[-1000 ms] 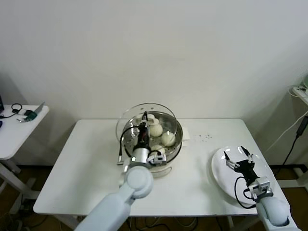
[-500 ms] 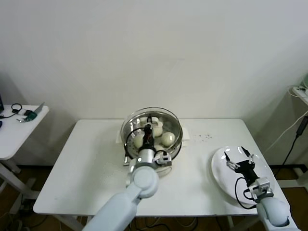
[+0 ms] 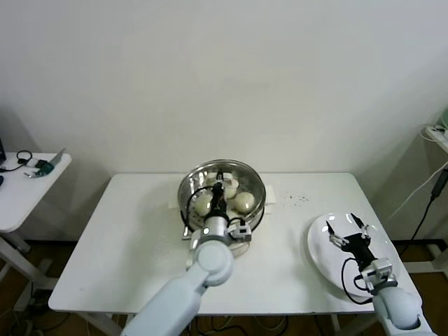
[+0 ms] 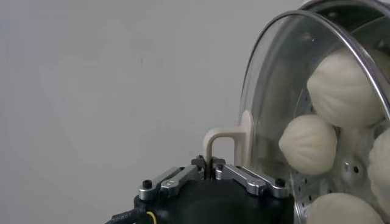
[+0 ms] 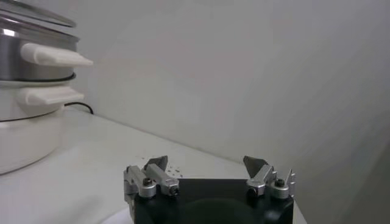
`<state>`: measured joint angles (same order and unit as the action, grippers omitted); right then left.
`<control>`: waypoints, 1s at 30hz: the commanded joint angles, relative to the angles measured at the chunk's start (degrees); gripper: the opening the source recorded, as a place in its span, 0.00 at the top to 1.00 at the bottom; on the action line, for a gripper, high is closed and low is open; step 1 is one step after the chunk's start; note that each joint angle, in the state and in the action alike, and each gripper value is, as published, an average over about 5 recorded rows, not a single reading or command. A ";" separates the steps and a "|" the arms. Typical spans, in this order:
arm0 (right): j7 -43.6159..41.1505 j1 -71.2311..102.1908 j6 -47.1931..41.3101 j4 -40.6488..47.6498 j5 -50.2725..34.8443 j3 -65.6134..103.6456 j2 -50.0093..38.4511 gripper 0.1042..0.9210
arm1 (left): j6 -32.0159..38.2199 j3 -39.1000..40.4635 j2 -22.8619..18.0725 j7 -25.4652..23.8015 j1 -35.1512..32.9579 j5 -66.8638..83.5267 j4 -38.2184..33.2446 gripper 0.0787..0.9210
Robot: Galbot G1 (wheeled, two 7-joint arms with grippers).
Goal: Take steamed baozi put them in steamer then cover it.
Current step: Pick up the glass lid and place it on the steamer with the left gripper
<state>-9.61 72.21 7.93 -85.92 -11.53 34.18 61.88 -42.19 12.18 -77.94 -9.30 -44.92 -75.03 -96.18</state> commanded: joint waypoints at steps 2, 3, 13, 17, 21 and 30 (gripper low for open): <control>-0.07 -0.04 0.10 0.10 0.08 0.08 0.04 0.12 | -2.81 1.19 -0.51 -0.39 0.41 0.09 0.80 0.93; -0.07 -0.04 0.11 0.11 0.08 0.09 0.04 0.12 | -2.81 1.23 -0.59 -0.39 0.38 0.07 0.87 0.93; -0.27 -0.01 0.33 0.27 0.09 0.13 0.16 0.12 | -2.81 0.77 0.14 -0.27 0.37 0.23 1.18 0.93; -0.33 -0.08 0.37 0.31 0.16 0.10 0.25 0.12 | -2.81 0.75 0.36 -0.22 0.47 0.33 1.01 0.93; -0.40 -0.06 0.45 0.36 0.25 0.12 0.37 0.12 | -2.81 0.85 0.17 -0.03 0.35 0.34 1.22 0.93; -0.70 0.20 0.62 0.42 0.18 0.57 0.12 0.12 | -2.81 0.63 0.27 0.77 0.38 0.81 1.87 0.93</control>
<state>-10.20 72.36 8.48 -85.53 -11.29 34.57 62.17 -42.18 12.90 -77.84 -8.90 -44.53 -74.59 -94.55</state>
